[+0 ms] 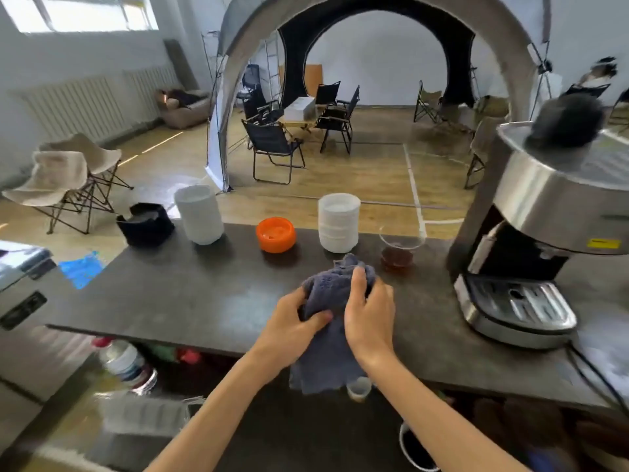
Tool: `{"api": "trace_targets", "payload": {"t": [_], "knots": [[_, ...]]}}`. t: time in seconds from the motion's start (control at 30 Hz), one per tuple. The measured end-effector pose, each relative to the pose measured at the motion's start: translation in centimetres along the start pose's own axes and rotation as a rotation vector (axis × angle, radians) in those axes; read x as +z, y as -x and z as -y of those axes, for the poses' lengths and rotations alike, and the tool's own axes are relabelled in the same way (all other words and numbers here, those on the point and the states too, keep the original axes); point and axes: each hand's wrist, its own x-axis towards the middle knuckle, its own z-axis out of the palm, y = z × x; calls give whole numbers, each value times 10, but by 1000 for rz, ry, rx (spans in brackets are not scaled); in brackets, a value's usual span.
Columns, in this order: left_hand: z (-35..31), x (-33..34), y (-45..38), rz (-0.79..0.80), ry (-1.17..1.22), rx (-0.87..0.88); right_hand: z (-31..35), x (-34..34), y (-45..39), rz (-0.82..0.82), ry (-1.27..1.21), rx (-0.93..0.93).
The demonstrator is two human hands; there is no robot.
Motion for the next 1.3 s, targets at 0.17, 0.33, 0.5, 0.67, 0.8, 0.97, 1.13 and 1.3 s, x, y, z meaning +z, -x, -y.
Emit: {"api": "trace_targets", "payload": {"t": [0.17, 0.33, 0.5, 0.67, 0.8, 0.97, 1.13, 1.3], "knots": [[33, -93, -21, -157, -10, -80, 32, 74, 1, 31, 83, 57], [76, -140, -37, -225, -464, -229, 19, 109, 2, 111, 609, 70], [102, -128, -45, 57, -826, 104, 3, 134, 0, 344, 801, -285], [118, -124, -41, 256, -864, 119, -9, 135, 4, 490, 973, -325], [121, -132, -2, 376, -874, 228, -13, 107, 33, 572, 1012, -395], [127, -117, 42, 207, -867, 443, -29, 74, 75, 552, 1066, -583], [127, -93, 87, 102, -607, 511, -56, 57, 131, 342, 776, -578], [171, -75, 136, 195, -601, 558, -111, 47, 185, 416, 681, -562]]}}
